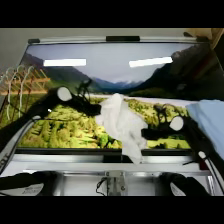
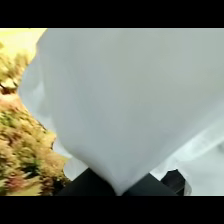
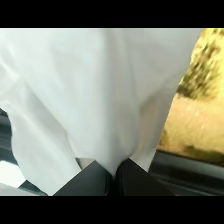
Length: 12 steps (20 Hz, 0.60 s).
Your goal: Fold the shirts.
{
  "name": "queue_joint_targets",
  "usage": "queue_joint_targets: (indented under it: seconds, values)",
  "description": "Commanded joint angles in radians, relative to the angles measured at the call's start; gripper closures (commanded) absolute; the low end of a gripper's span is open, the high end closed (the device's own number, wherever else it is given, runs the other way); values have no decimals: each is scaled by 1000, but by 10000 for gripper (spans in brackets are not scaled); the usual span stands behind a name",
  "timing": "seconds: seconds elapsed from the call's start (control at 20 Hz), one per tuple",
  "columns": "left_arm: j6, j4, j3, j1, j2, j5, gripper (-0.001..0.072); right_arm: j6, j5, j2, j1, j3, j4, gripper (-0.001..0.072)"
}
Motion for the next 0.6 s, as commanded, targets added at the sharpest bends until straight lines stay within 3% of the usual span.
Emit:
queue_joint_targets:
  seconds: [0.0, 0.15, 0.35, 0.45, 0.55]
  values:
    - [13, 288, 203, 85, 161, -171, 673, -22, 74, 120, -41, 264, -244, 642]
    - [11, 382, 498, 132, 323, -212, 673, -25, -9, 253, -79, 631, -381, 642]
    - [-36, 378, 806, 125, 507, -163, 673, -24, -213, 392, -76, 903, -286, 642]
    - [-54, 387, 824, 125, 597, -171, 673, -21, -186, 441, -76, 936, -256, 642]
    - [-127, 434, 812, 125, 663, -248, 673, -14, -95, 473, -76, 936, -268, 642]
